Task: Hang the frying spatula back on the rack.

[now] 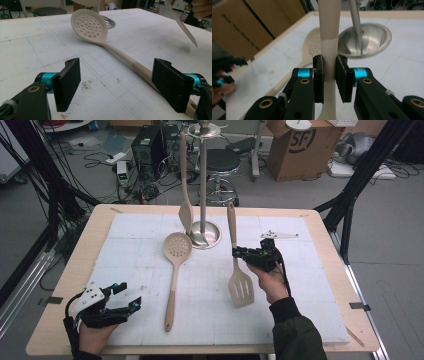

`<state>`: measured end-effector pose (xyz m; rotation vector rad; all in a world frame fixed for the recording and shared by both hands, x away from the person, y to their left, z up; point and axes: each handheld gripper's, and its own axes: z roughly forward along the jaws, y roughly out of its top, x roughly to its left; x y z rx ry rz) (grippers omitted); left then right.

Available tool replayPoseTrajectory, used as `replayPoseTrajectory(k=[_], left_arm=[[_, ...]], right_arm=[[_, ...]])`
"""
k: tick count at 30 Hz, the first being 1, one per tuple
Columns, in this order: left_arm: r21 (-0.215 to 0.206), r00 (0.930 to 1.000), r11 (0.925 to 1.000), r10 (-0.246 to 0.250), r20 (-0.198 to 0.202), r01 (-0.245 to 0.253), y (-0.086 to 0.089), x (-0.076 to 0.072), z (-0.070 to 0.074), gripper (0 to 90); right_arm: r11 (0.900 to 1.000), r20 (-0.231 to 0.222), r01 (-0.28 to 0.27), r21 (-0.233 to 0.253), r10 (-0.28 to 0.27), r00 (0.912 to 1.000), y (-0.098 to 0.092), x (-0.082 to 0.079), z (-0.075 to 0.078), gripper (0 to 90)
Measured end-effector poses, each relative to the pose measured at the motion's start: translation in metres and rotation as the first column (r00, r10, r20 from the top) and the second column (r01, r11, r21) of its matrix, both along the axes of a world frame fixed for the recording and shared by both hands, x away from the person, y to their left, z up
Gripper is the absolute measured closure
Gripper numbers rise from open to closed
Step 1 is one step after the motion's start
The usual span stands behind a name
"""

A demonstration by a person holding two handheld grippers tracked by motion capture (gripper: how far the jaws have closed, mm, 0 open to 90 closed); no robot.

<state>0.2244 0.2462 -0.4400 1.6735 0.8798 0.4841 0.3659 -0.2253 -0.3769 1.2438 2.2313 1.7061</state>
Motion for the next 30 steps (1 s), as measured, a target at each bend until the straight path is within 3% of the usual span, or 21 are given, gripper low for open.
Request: replayPoseTrajectory(k=[5, 14, 21, 30], left_arm=[[-0.001, 1.0, 1.0, -0.002, 0.001, 0.002, 0.0, 0.0, 0.0, 24.1], [-0.002, 1.0, 1.0, -0.004, 0.001, 0.004, 0.0, 0.0, 0.0, 24.1], [-0.003, 1.0, 1.0, -0.001, 0.005, 0.001, 0.001, -0.001, 0.0, 24.1], [-0.009, 1.0, 0.9999, 0.006, 0.005, -0.006, 0.004, -0.003, 0.001, 24.1]], right_arm=[[0.998, 0.055, 0.035, 0.056, -0.038, 0.9978, -0.001, -0.001, 0.004, 78.4], [0.99, 0.177, 0.058, 0.126, -0.08, 0.9808, 0.008, -0.005, 0.021, 78.4], [0.984, 0.274, 0.037, 0.176, -0.085, 0.958, 0.028, -0.004, 0.037, 78.4], [0.98, 0.344, 0.054, 0.194, -0.119, 0.9314, 0.055, 0.005, 0.052, 78.3]])
